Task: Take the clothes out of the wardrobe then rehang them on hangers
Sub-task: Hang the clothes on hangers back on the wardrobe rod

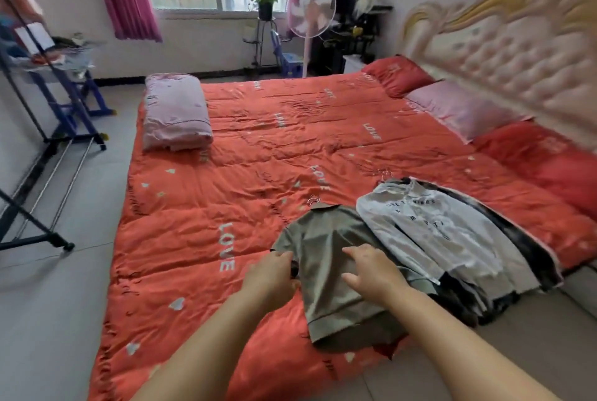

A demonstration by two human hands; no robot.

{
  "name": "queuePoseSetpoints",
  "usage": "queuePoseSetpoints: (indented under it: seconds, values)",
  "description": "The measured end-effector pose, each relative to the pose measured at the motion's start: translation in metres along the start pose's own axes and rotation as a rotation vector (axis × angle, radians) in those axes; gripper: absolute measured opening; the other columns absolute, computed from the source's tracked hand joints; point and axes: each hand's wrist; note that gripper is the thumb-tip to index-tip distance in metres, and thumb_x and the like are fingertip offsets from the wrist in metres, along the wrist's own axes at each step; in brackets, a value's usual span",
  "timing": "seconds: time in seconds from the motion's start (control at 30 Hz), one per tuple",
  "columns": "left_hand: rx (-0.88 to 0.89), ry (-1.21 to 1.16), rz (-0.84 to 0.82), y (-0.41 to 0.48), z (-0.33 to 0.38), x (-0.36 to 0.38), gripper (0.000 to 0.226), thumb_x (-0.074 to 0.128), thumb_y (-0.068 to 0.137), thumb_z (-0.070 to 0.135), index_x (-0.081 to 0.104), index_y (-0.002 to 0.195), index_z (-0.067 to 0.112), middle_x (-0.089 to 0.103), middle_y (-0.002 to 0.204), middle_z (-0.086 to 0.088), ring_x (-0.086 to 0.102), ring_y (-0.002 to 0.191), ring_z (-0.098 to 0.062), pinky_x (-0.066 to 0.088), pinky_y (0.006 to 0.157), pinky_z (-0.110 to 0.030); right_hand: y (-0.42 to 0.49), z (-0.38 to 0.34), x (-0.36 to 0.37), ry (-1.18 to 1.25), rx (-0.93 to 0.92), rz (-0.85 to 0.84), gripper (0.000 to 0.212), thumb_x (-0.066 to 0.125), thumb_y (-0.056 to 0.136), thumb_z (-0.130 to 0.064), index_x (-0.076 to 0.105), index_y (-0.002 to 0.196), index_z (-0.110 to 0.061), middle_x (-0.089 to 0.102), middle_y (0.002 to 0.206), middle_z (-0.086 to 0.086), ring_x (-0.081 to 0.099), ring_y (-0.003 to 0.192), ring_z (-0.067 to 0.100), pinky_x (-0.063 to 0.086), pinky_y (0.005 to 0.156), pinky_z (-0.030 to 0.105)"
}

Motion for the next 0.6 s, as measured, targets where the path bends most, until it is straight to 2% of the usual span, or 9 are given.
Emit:
queuePoseSetpoints:
  seconds: [0.1,0.27,0.47,0.6]
  values:
    - [0.033,0.009,-0.037,0.031,0.015,-0.001,0.039,0.054,0.087,0.034,0.045,0.123,0.02,0.048,0.129,-0.006,0.048,0.119,-0.027,0.043,0.092,-0.039,0.018,0.021,-0.008,0.003,0.069,0.009,0.056,0.06,0.085,-0.036,0.043,0.137,-0.02,0.048,0.133,0.006,0.044,0.124,0.025,0.038,0.103,0.036]
    - [0.042,0.032,-0.055,0.09,0.034,-0.002,0.049,0.052,0.088,0.035,0.039,0.133,0.019,0.044,0.135,-0.006,0.043,0.125,-0.026,0.039,0.096,-0.036,0.064,0.057,-0.018,0.002,0.103,-0.011,0.055,0.058,0.086,-0.033,0.043,0.137,-0.019,0.047,0.135,0.007,0.043,0.126,0.025,0.036,0.104,0.035]
    - [-0.042,0.013,-0.095,0.178,0.053,0.004,0.05,0.052,0.089,0.036,0.038,0.134,0.02,0.043,0.137,-0.004,0.042,0.126,-0.026,0.04,0.098,-0.039,0.154,0.099,-0.025,0.006,0.051,-0.096,0.049,0.058,0.087,-0.033,0.047,0.131,-0.017,0.048,0.134,0.006,0.043,0.125,0.024,0.036,0.104,0.035]
    - [-0.139,-0.037,-0.128,0.254,0.067,0.011,0.05,0.051,0.091,0.036,0.036,0.135,0.019,0.041,0.14,-0.004,0.041,0.128,-0.025,0.039,0.099,-0.039,0.235,0.133,-0.026,-0.004,-0.018,-0.189,0.048,0.057,0.088,-0.031,0.047,0.132,-0.016,0.048,0.134,0.005,0.043,0.126,0.021,0.035,0.103,0.03]
Point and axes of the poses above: each hand's wrist, its own y-axis towards the middle knuckle, its own x-axis out of the palm, z = x × y
